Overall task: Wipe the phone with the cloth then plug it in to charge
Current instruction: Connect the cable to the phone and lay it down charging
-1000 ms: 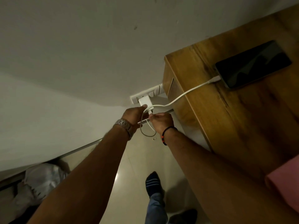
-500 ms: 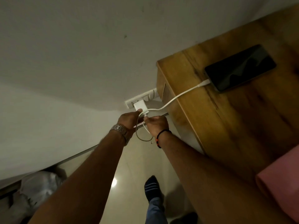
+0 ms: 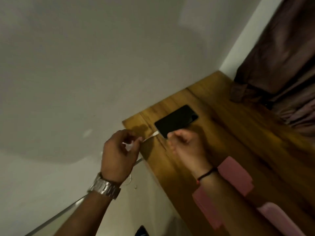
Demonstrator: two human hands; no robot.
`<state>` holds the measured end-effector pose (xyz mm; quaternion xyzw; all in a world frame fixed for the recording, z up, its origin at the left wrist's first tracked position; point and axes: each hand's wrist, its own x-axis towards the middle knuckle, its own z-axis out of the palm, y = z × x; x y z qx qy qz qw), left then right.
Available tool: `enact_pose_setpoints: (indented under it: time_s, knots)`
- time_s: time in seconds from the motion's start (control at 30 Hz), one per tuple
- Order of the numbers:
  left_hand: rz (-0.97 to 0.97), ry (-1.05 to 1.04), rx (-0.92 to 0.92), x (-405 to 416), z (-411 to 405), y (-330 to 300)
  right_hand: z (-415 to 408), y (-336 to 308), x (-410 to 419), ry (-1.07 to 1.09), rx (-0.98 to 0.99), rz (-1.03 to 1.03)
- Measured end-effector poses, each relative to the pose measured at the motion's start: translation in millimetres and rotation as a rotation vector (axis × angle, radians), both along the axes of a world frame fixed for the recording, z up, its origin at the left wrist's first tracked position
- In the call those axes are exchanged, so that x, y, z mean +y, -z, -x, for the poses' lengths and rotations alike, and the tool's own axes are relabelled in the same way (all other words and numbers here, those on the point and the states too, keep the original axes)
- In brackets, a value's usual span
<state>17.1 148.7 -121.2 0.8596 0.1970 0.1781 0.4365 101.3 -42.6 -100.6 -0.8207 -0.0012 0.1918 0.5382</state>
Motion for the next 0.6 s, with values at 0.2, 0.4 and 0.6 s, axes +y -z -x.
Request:
enact_pose_setpoints:
  time_s: [0.2,0.4,0.6]
  knots:
    - [-0.333,0.131,0.215,-29.3,-56.2,-1.8,-108.2,15.9,-30.4,0.252,-0.252,0.315]
    - [-0.393,0.152,0.332,-31.6,-66.8,10.9,-130.8,27.4,-20.4,0.243,-0.248,0.350]
    - [-0.274,0.125,0.279,-35.1,-65.8,16.4,-134.3,32.1,-19.4,0.229,-0.217,0.310]
